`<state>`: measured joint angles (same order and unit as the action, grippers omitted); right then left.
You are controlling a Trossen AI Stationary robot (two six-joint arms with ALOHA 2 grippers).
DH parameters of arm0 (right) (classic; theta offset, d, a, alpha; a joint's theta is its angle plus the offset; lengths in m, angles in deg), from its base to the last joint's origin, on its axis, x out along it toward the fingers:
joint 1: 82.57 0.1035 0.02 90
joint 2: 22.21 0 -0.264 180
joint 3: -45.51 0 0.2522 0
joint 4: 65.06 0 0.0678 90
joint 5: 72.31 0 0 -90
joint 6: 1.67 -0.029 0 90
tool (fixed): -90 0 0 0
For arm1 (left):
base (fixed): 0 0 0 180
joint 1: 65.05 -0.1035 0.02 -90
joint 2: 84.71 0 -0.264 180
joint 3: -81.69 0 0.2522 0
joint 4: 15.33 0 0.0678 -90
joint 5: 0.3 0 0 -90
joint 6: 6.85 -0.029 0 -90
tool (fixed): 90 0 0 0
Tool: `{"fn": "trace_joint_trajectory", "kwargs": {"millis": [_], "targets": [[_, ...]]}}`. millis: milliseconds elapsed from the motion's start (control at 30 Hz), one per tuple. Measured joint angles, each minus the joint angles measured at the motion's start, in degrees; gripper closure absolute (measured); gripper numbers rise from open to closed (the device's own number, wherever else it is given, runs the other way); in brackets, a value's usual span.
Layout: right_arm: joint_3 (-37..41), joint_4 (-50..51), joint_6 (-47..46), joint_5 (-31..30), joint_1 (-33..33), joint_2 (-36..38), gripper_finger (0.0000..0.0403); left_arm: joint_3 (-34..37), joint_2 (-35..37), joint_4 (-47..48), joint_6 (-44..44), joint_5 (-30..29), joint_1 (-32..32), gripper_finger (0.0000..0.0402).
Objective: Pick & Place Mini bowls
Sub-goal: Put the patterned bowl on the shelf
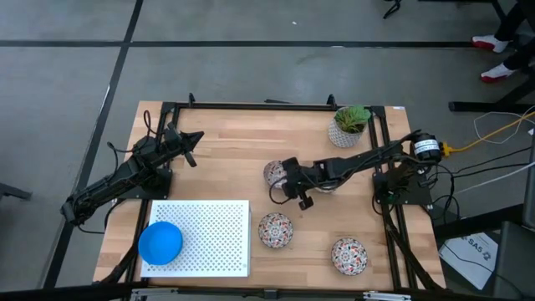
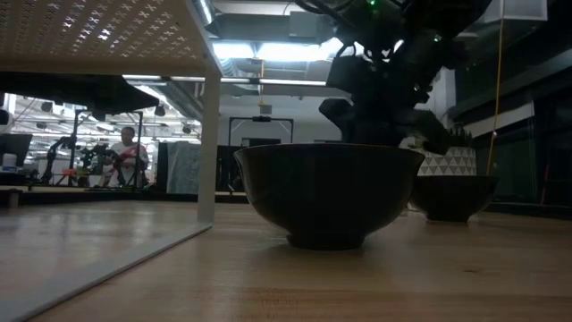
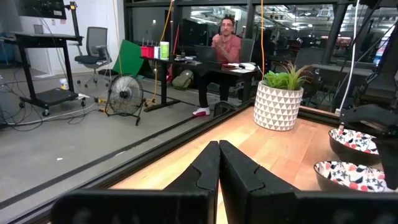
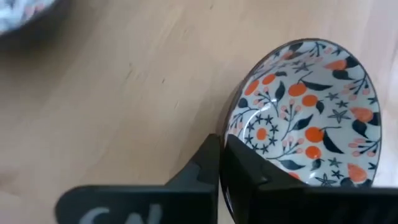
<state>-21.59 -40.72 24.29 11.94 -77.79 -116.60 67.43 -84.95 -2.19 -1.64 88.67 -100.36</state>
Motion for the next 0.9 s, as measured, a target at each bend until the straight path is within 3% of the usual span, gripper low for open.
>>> {"fn": "trace_joint_trajectory", "kwargs": {"millis": [333, 633, 900], "targets": [[-3.5, 2.4, -4.7, 1.6, 0.0, -0.3, 0.0392, 0.0, 0.0, 0.0, 0.0, 0.0, 0.0, 0.0397], [-14.7, 11.6, -3.3, 0.8, 0.0, -0.3, 0.0392, 0.0, 0.0, 0.0, 0.0, 0.0, 0.0, 0.0394], [-25.4, 15.1, -3.3, -3.5, 0.1, -0.2, 0.0392, 0.0, 0.0, 0.0, 0.0, 0.0, 0.0, 0.0396]]}}
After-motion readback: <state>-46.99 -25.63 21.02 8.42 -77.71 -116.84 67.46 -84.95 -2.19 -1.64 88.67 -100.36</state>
